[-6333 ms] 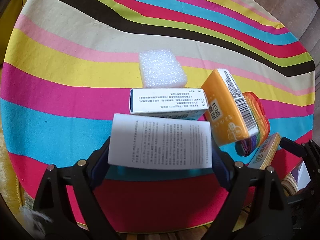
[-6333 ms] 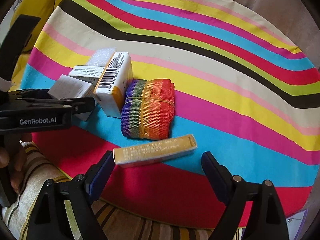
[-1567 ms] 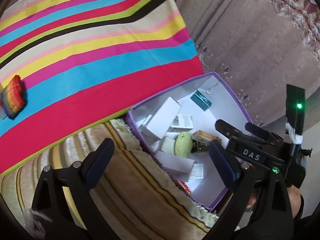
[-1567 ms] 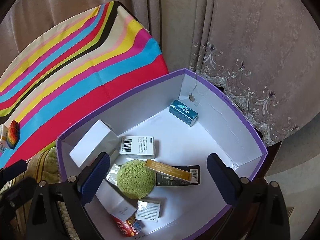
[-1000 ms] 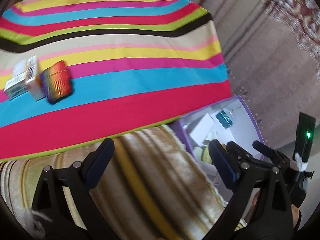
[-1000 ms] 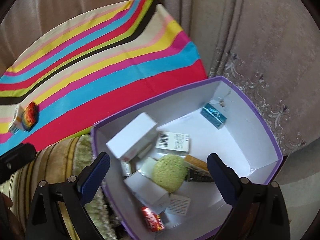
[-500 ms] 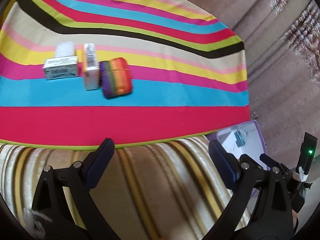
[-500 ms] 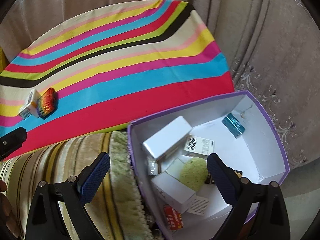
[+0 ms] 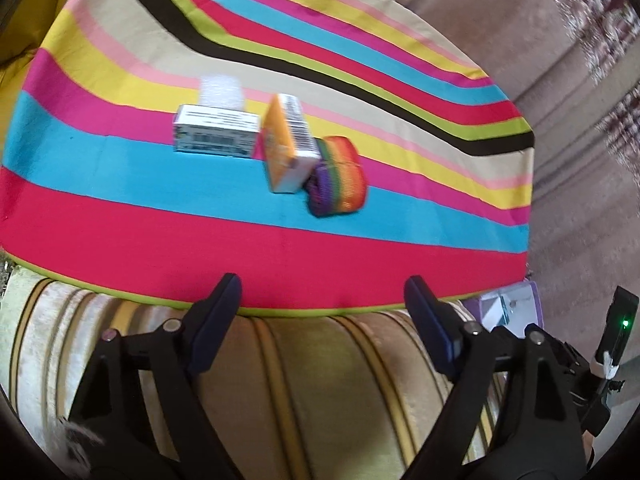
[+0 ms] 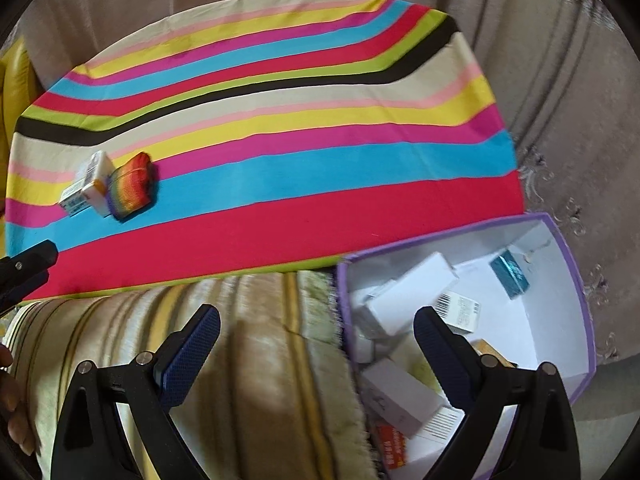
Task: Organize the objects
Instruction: 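Withdraw both grippers from the purple box back toward the table, then grasp the white blue-labelled box with the left gripper while the right grasps the rainbow strap roll, then carry the white box and rainbow strap roll over the purple box, then open both grippers to release the items into the purple box, then withdraw both grippers back toward the table items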
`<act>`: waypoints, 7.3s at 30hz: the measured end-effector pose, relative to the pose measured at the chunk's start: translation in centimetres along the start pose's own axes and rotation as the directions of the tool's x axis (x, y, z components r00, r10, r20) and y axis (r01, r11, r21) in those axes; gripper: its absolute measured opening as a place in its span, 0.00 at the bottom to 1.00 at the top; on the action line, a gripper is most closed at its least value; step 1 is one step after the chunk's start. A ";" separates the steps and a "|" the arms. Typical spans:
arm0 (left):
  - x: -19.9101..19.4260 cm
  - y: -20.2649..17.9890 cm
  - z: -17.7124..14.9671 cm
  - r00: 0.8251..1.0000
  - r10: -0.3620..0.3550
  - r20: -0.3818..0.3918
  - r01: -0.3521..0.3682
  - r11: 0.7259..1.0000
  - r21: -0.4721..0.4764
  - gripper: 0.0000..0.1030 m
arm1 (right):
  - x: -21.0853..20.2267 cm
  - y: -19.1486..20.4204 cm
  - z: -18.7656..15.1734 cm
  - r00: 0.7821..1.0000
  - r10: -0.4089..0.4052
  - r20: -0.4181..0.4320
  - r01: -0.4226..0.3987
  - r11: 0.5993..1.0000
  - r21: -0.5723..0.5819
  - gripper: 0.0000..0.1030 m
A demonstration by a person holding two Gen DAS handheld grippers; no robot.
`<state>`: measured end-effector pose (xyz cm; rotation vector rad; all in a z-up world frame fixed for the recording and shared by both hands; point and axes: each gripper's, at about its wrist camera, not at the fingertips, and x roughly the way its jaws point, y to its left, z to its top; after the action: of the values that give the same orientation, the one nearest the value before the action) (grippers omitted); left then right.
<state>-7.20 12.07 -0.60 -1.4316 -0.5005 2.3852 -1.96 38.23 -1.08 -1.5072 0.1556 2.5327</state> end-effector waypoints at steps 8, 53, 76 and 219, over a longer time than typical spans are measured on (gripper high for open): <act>0.5 1.9 1.0 1.000 0.011 0.001 -0.011 1.000 -0.026 0.80 | 1.2 3.7 1.2 1.000 0.029 -0.008 -0.029 0.997 -0.074 0.96; 6.5 7.0 8.8 0.973 0.227 0.053 -0.224 0.973 -0.055 0.78 | 8.8 16.3 8.5 0.982 0.179 -0.053 -0.186 0.938 -0.293 0.96; 6.5 7.6 9.1 0.976 0.197 0.090 -0.189 0.978 -0.092 0.78 | 11.0 17.9 10.5 0.987 0.157 -0.024 -0.158 0.965 -0.207 0.92; 5.1 -13.6 -1.4 0.995 -0.077 -0.068 0.092 0.961 0.260 0.88 | -0.3 -7.5 0.4 0.997 -0.068 0.019 0.064 0.980 0.190 0.70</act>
<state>-7.08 26.54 0.90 -1.3280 -0.2151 2.2378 -0.55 45.59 -0.56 -1.3839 0.3277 2.4074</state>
